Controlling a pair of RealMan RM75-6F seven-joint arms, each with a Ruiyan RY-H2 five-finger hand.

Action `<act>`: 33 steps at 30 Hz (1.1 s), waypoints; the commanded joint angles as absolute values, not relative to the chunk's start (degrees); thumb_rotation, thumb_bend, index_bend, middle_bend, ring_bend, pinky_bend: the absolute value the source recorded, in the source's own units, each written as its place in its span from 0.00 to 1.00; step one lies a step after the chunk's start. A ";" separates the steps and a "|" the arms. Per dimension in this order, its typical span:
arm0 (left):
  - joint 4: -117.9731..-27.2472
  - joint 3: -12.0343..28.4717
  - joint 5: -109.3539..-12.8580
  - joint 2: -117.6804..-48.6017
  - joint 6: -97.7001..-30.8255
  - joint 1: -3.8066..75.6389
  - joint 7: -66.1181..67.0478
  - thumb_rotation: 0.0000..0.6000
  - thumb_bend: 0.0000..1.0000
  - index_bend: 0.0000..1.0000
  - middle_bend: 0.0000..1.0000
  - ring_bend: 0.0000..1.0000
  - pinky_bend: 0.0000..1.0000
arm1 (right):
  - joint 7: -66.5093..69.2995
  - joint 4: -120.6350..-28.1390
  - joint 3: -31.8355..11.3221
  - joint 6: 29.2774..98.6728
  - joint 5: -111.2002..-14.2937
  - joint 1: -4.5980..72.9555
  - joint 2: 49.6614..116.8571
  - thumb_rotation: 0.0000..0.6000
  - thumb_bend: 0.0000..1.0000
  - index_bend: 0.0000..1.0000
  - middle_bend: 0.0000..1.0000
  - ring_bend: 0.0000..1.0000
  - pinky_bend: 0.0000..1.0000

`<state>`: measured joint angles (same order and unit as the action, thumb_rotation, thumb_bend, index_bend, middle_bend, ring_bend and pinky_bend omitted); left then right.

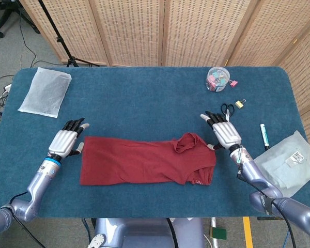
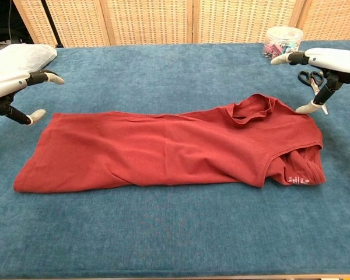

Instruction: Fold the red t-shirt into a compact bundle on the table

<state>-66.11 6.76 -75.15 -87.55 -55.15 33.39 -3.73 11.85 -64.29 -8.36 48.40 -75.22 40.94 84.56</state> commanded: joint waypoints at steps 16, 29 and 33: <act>-70.40 7.51 -74.64 -84.13 -55.95 32.64 -4.90 1.00 0.38 0.03 0.00 0.00 0.00 | 10.87 -78.90 -5.45 68.02 -84.99 31.00 72.48 1.00 0.05 0.00 0.00 0.00 0.00; -77.06 8.43 -67.05 -79.12 -50.81 33.73 2.97 1.00 0.32 0.19 0.00 0.00 0.00 | 11.88 -83.61 1.18 86.59 -94.64 18.53 67.50 1.00 0.03 0.00 0.00 0.00 0.00; -76.79 9.04 -62.74 -79.48 -47.95 35.42 6.74 1.00 0.32 0.23 0.00 0.00 0.00 | 11.57 -83.01 1.90 91.45 -96.66 15.41 67.70 1.00 0.02 0.00 0.00 0.00 0.00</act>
